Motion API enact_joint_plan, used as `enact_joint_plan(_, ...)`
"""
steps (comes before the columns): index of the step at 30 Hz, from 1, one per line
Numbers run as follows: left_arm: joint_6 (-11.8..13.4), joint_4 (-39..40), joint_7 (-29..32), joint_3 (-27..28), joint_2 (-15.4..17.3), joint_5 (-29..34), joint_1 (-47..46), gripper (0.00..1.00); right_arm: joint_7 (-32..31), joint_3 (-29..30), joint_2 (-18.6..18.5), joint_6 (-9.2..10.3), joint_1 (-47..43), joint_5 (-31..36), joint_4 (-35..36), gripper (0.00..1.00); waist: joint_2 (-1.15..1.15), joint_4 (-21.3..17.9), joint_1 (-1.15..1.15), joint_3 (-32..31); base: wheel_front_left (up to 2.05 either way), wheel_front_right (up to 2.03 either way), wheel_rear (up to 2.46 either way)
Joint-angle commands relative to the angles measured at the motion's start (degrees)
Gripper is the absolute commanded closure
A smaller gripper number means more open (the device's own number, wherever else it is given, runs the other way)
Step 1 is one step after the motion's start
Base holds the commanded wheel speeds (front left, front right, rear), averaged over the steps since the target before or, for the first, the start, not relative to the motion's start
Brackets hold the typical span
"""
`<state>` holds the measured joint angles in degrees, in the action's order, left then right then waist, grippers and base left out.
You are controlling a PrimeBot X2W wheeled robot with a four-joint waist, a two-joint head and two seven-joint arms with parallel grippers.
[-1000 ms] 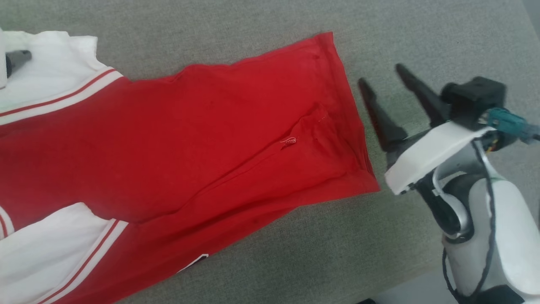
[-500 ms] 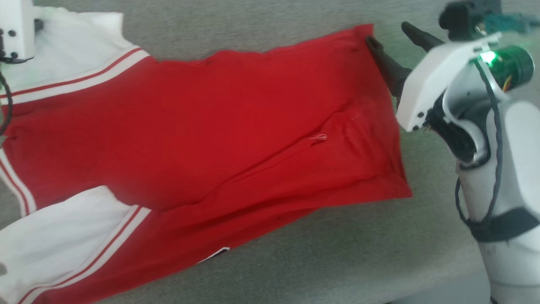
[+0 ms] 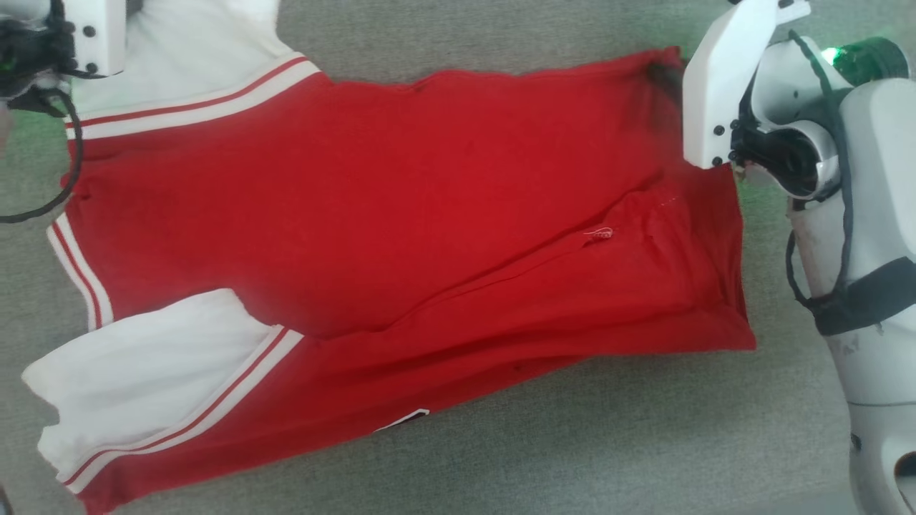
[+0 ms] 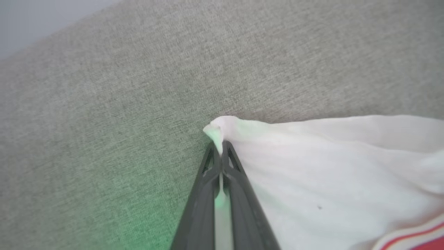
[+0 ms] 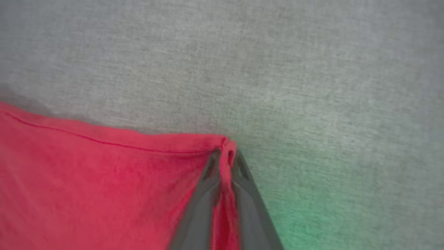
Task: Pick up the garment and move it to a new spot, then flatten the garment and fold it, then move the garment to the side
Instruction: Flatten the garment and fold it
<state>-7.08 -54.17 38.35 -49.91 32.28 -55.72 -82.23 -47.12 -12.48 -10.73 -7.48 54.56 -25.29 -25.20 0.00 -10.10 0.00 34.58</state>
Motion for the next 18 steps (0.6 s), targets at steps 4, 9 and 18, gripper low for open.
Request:
enact_joint_plan(4, -0.15, -2.02, -0.18, -1.08, -0.28, -0.40, 1.80, 1.00, -1.65, -0.63, -0.17, -0.03, -2.42, -0.21, -1.51, 1.00, 0.00, 1.52, 0.00, -1.48, 0.00, 0.00, 0.00)
enact_joint_plan(9, -0.30, -1.23, 0.69, -1.08, -1.07, -1.95, 1.00, 1.00, -2.25, 0.36, -2.26, -0.03, -3.49, -0.20, 1.50, 1.00, 0.00, 3.51, 0.00, -4.00, 0.00, 0.00, 0.00)
enact_joint_plan(18, -0.38, 3.06, 3.24, -2.36, -0.09, -3.31, 2.57, 1.00, -5.42, 3.29, -6.17, -0.02, -8.39, -0.98, 9.81, 1.00, 0.00, 7.01, 0.00, -9.05, 0.00, 0.00, 0.00)
